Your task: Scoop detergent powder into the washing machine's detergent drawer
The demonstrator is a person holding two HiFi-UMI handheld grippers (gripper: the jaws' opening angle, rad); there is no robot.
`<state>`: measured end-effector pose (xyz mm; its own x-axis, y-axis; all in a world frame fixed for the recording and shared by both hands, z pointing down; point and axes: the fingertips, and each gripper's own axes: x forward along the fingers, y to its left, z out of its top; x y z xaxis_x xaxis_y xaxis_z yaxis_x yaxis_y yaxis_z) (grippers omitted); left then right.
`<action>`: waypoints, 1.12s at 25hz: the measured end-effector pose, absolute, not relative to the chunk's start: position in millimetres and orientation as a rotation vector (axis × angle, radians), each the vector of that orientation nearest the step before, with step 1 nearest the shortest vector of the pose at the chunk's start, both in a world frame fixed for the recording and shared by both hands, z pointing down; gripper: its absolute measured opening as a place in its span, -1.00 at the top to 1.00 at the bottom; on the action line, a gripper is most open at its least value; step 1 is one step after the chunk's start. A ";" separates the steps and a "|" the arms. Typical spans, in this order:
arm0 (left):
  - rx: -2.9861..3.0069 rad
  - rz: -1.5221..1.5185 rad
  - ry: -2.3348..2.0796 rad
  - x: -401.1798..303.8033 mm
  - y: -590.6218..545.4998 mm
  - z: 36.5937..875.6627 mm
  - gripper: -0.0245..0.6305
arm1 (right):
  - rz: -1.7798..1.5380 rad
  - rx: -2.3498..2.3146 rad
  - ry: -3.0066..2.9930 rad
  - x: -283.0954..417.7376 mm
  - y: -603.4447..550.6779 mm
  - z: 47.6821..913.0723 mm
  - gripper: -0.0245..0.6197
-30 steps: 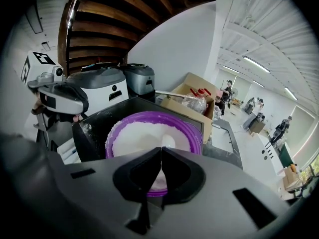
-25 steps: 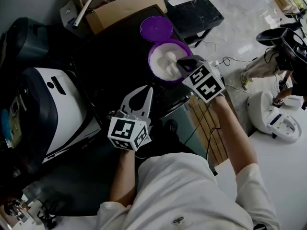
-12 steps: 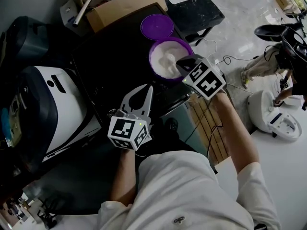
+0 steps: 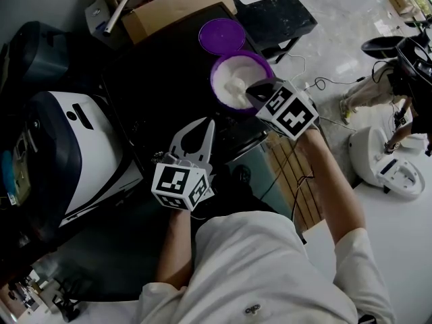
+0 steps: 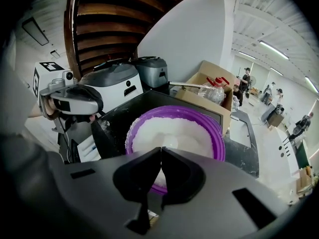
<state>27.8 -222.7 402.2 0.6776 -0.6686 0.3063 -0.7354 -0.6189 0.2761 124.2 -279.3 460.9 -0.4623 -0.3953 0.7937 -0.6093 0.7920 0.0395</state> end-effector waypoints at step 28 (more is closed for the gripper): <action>2.521 0.231 -1.102 34.4 -219.3 397.5 0.86 | 0.545 0.754 -2.251 108.1 -252.3 447.7 0.89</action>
<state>34.4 -219.3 397.5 0.6793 -0.6717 0.2955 -0.7338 -0.6212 0.2750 108.1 -252.3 447.7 -0.5924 -0.3589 0.7213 -0.6490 0.7431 -0.1633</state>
